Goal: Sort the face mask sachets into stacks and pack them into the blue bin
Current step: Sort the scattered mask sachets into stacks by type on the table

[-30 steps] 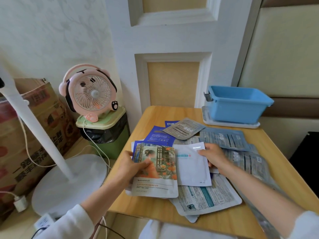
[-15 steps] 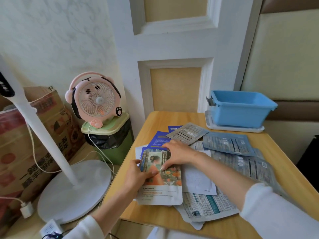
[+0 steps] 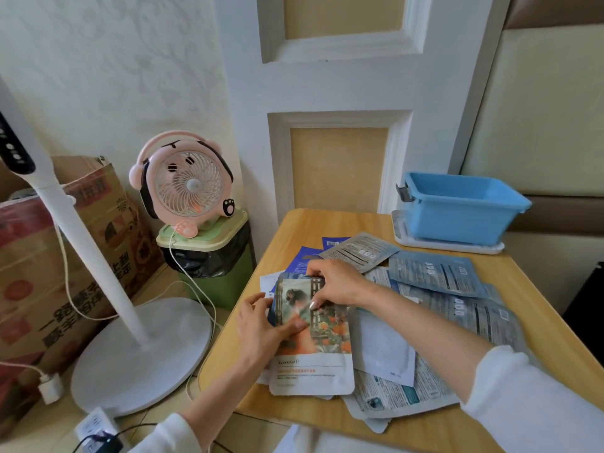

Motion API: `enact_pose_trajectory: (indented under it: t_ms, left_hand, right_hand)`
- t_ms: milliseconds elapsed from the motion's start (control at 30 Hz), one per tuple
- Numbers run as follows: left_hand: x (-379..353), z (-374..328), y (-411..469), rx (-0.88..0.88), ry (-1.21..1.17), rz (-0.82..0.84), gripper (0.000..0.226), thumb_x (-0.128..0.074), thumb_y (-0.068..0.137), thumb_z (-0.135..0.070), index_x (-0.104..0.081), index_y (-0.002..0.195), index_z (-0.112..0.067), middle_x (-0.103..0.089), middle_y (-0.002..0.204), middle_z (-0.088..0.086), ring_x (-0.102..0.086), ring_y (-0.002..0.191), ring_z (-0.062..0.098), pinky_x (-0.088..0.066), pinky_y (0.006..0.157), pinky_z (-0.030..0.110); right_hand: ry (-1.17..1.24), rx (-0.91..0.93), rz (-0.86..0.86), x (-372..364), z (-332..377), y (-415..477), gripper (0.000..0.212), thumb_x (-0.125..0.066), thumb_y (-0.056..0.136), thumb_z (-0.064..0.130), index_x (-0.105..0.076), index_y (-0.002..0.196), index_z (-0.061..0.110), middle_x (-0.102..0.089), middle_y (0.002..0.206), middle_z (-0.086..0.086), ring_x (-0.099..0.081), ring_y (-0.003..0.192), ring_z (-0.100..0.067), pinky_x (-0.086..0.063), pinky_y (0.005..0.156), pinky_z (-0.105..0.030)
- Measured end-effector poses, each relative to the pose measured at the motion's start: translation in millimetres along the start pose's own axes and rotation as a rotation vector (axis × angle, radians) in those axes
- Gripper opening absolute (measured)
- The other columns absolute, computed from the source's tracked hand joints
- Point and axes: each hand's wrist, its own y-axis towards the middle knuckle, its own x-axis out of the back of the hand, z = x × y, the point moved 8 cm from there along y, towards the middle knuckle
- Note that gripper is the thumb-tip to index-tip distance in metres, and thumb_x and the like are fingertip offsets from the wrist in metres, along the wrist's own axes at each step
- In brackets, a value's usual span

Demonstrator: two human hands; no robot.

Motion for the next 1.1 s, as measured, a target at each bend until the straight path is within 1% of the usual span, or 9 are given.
enact_pose_trajectory:
  t_ms: [133,233,333,400,467,667,867,967,1100]
  left_hand:
    - [11,1,4,0.099,-0.368,0.044,0.029,-0.073,0.078,-0.014,-0.051,0.095,-0.008,-0.067,0.095,0.013,-0.068,0.073,0.022,-0.056,0.054,0.028]
    - [45,18,27,0.236,-0.535,-0.152,0.020,-0.072,0.079,-0.006,-0.053,0.085,-0.006,-0.062,0.082,0.016,-0.058,0.056,0.022,-0.051,0.044,0.026]
    - [74,26,46,0.329,-0.628,-0.265,0.019,-0.070,0.081,-0.009,-0.057,0.094,-0.007,-0.058,0.076,0.008,-0.053,0.051,0.015,-0.046,0.044,0.025]
    - [83,24,52,0.334,-0.682,-0.292,0.022,-0.069,0.082,-0.010,-0.056,0.100,-0.007,-0.059,0.078,0.004,-0.054,0.058,0.015,-0.046,0.049,0.028]
    - [86,21,53,0.345,-0.727,-0.325,0.016,-0.069,0.083,-0.011,-0.055,0.092,-0.011,-0.059,0.079,0.001,-0.055,0.061,0.013,-0.046,0.050,0.027]
    - [72,13,48,0.396,-0.790,-0.194,0.009,-0.066,0.084,-0.011,-0.060,0.089,-0.015,-0.062,0.082,0.003,-0.056,0.067,0.016,-0.048,0.060,0.029]
    - [41,14,30,0.419,-0.701,0.126,0.016,-0.060,0.085,-0.002,-0.061,0.100,-0.008,-0.066,0.083,0.011,-0.064,0.063,0.023,-0.054,0.055,0.028]
    - [21,13,16,0.452,-0.669,0.255,0.017,-0.062,0.083,0.000,-0.061,0.099,-0.006,-0.071,0.078,0.012,-0.068,0.057,0.022,-0.054,0.047,0.026]
    - [9,17,4,0.491,-0.444,0.314,0.023,-0.068,0.081,-0.002,-0.060,0.101,-0.001,-0.070,0.078,0.016,-0.066,0.055,0.023,-0.056,0.047,0.027]
  right_hand:
    - [-0.039,0.114,-0.194,8,15,-19,0.057,-0.072,0.076,0.020,-0.045,0.127,0.016,-0.051,0.132,-0.003,-0.047,0.123,-0.022,-0.038,0.103,-0.038]
    - [-0.091,0.553,-0.466,2,46,-66,0.039,-0.062,0.079,0.017,-0.058,0.117,0.011,-0.061,0.118,-0.008,-0.056,0.107,-0.027,-0.045,0.092,-0.045]
    - [-0.280,0.771,-0.084,-76,50,-95,0.039,-0.050,0.091,0.038,-0.056,0.128,0.025,-0.050,0.139,-0.001,-0.045,0.129,-0.021,-0.041,0.097,-0.052]
    - [-0.319,0.668,0.132,-105,33,-93,0.047,-0.037,0.095,0.050,-0.039,0.140,0.037,-0.027,0.155,0.007,-0.020,0.144,-0.015,-0.022,0.110,-0.060]
    - [-0.331,0.599,0.156,-103,19,-81,0.050,-0.020,0.096,0.055,-0.032,0.143,0.041,-0.018,0.157,0.011,-0.010,0.146,-0.013,0.000,0.116,-0.056]
    - [-0.442,0.490,0.161,-80,-28,-40,0.073,0.010,0.085,0.058,-0.027,0.145,0.039,-0.014,0.156,0.015,0.001,0.145,-0.011,0.006,0.117,-0.050]
    - [-0.380,0.369,0.172,-56,-68,-4,0.071,0.003,0.087,0.059,-0.030,0.145,0.034,-0.014,0.157,0.013,-0.005,0.146,-0.016,0.000,0.117,-0.052]
    - [-0.287,0.350,0.140,-49,-63,1,0.046,-0.025,0.099,0.046,-0.039,0.141,0.035,-0.024,0.155,0.012,-0.021,0.144,-0.017,-0.005,0.118,-0.051]
    - [-0.005,0.035,-0.229,7,-79,2,0.040,-0.053,0.094,0.035,-0.051,0.134,0.031,-0.046,0.144,0.008,-0.040,0.133,-0.014,-0.028,0.109,-0.034]
